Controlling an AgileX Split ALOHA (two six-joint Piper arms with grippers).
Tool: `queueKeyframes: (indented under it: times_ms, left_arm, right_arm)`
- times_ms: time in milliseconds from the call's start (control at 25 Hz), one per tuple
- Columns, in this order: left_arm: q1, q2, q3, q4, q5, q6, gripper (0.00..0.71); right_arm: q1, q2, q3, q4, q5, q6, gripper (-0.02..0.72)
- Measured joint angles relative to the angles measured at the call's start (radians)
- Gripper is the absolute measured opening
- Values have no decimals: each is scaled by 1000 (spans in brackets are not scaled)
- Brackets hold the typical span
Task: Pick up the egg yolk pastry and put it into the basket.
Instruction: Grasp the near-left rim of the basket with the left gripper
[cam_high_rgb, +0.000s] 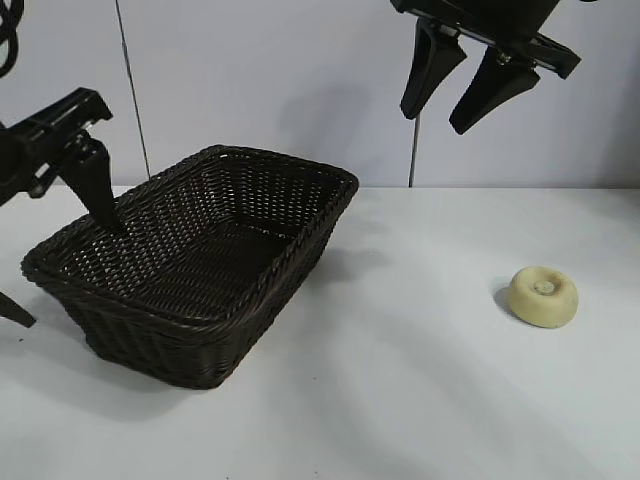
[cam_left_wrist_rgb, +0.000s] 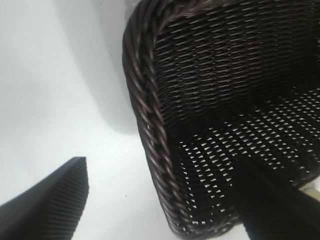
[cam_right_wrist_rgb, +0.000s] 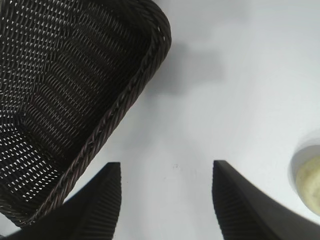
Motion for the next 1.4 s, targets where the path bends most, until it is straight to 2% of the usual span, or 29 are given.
queueKeyframes:
  times_ms: [240, 600, 1000, 1280, 1400]
  left_arm:
    - [-64, 113, 0, -8, -85, -44, 571]
    - [-65, 204, 0, -5, -211, -56, 559]
    - [-65, 248, 0, 43, -234, -61, 344]
    - [-65, 251, -1, 41, -238, -85, 99]
    - [-68, 251, -1, 44, -227, -75, 99]
  right_arm:
    - [0, 0, 0, 0, 0, 0, 402]
    - [0, 0, 0, -4, 13, 0, 402]
    - [0, 0, 0, -4, 24, 0, 402]
    - [0, 0, 0, -4, 29, 0, 402]
    - [0, 0, 0, -4, 29, 0, 402]
